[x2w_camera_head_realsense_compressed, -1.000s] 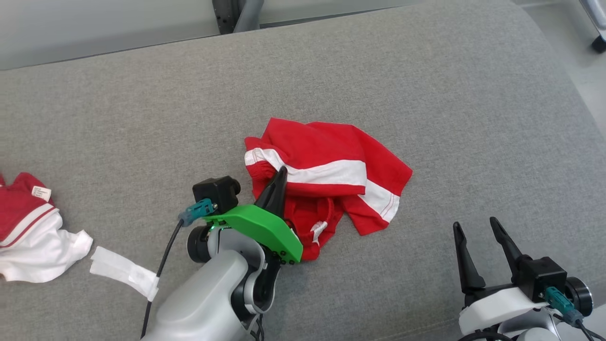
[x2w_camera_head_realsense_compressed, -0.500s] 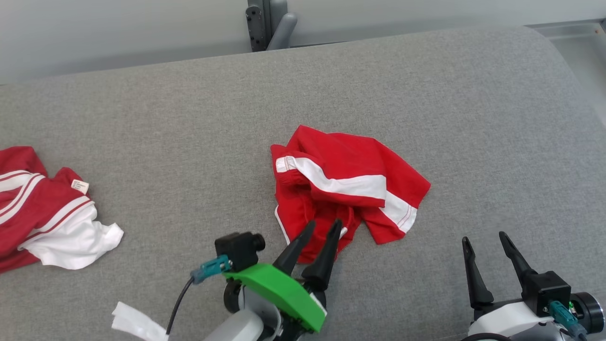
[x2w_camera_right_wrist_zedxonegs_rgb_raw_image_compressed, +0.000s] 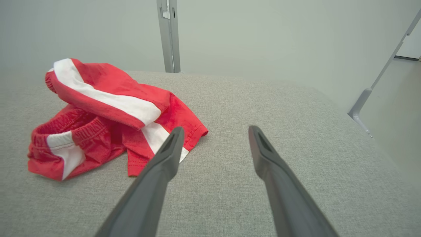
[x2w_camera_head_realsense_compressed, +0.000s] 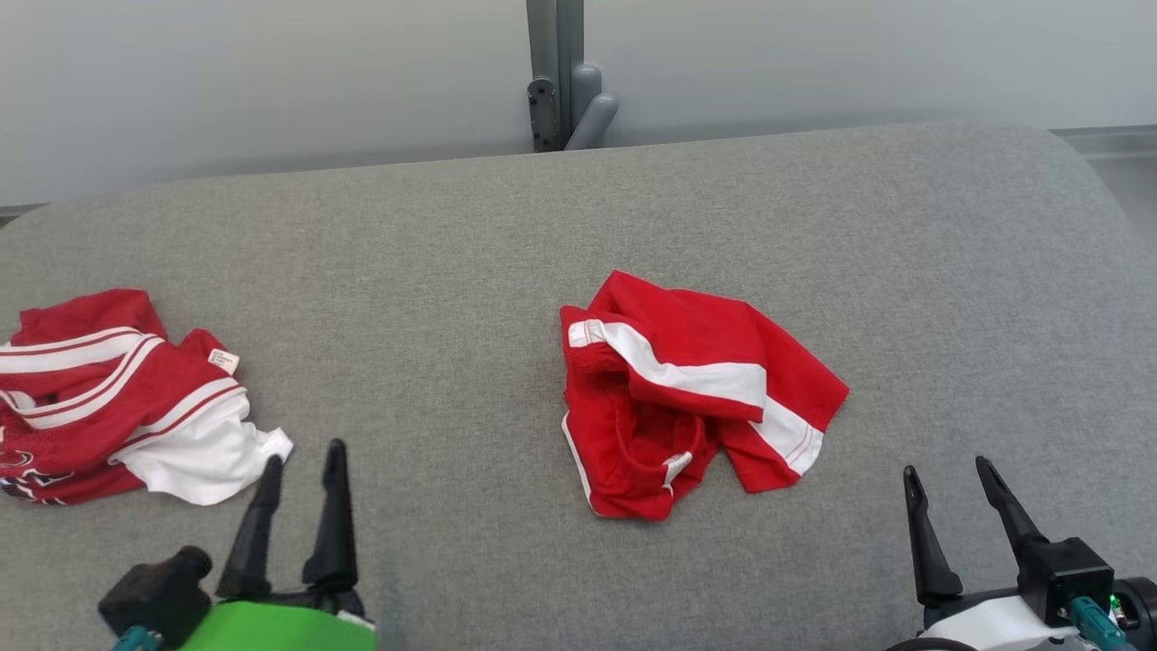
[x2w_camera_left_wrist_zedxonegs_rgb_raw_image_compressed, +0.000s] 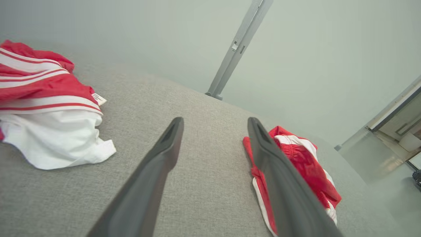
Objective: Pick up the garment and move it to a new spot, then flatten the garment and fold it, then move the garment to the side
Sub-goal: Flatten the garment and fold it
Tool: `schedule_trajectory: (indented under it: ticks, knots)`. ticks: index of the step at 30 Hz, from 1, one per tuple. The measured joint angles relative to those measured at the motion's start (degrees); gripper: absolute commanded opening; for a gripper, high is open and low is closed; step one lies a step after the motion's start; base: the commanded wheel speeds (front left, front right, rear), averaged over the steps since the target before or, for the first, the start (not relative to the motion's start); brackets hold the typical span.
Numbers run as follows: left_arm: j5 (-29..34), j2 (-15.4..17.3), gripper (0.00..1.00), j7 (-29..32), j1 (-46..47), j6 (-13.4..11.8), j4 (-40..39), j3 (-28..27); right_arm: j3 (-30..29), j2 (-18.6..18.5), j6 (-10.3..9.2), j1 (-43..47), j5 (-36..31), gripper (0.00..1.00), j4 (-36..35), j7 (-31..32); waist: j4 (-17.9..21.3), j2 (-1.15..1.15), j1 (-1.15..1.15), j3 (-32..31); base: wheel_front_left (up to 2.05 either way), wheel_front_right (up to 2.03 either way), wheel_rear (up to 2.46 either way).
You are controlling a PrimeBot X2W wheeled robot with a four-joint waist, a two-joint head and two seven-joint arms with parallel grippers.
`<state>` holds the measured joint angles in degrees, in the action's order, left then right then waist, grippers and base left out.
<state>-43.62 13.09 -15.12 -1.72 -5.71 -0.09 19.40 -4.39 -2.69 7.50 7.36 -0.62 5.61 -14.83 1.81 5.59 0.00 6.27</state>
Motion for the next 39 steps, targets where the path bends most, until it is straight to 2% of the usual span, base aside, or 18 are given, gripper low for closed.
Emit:
schedule_trajectory:
  ticks: [2, 6, 9, 14, 24, 29, 34, 37, 39]
  knots:
    - [3.65, -0.05, 1.0, 0.0, -2.4, 1.89, -0.14, -5.16, 0.13, -0.01, 0.0, 0.2, 0.0, 1.0, -0.55, 0.01, -0.6, 0.0, 0.0, -0.35, 0.0, 0.0, 0.0]
    - [12.22, -0.22, 1.0, -0.01, -5.15, 6.6, 0.12, -11.78, 0.16, 0.01, 0.0, 0.59, -0.05, 1.0, -1.25, 0.01, -1.76, 0.0, 0.0, -0.99, 0.0, 0.0, 0.0]
    - [18.22, 0.08, 1.0, 0.0, -6.76, 9.96, 1.44, -13.8, -0.07, 0.0, 0.0, 0.69, -0.19, 1.0, -1.31, 0.01, -2.53, 0.0, 0.0, -1.48, 0.0, 0.0, 0.0]
    - [22.27, -0.43, 1.0, 0.0, -9.21, 12.28, 4.08, -15.77, -1.59, -0.01, 0.0, 0.91, 0.02, 1.0, 0.21, 0.0, -3.28, 0.0, 0.0, -2.18, 0.0, 0.0, 0.0]
    - [22.92, -1.25, 1.0, 0.0, -10.07, 13.11, 5.78, -17.03, -1.7, -0.01, 0.0, 1.74, 2.27, 1.0, 3.68, 0.0, -3.32, 0.0, 0.0, -2.58, 0.0, 0.0, 0.0]
    - [19.59, -0.85, 1.0, 1.04, -8.12, 13.21, 7.5, -14.68, 0.25, -0.1, 0.0, -0.36, 9.77, 1.0, 8.31, -0.05, -2.49, 0.0, 0.0, -2.14, 0.0, 0.0, 0.0]
    - [16.97, -0.77, 1.0, 11.79, 1.71, 12.63, 7.44, -12.14, 3.28, 0.05, 0.0, -6.72, 17.45, 1.0, 9.29, 8.31, -2.0, 0.0, 0.0, -0.17, 0.0, 0.0, 0.0]
    - [15.22, -3.19, 1.0, 21.3, 8.75, 11.12, 8.14, -9.39, 3.27, 0.0, 0.0, -10.29, 21.85, 1.0, 11.11, 14.95, -1.81, -0.01, 0.0, 1.79, 0.0, 0.0, 0.0]
    - [15.19, -5.12, 1.0, 27.14, 13.19, 10.06, 9.99, -6.67, 3.1, 0.08, 0.0, -12.02, 22.19, 1.0, 13.26, 18.01, -1.74, -0.02, 0.0, 3.01, 0.0, 0.0, 0.0]
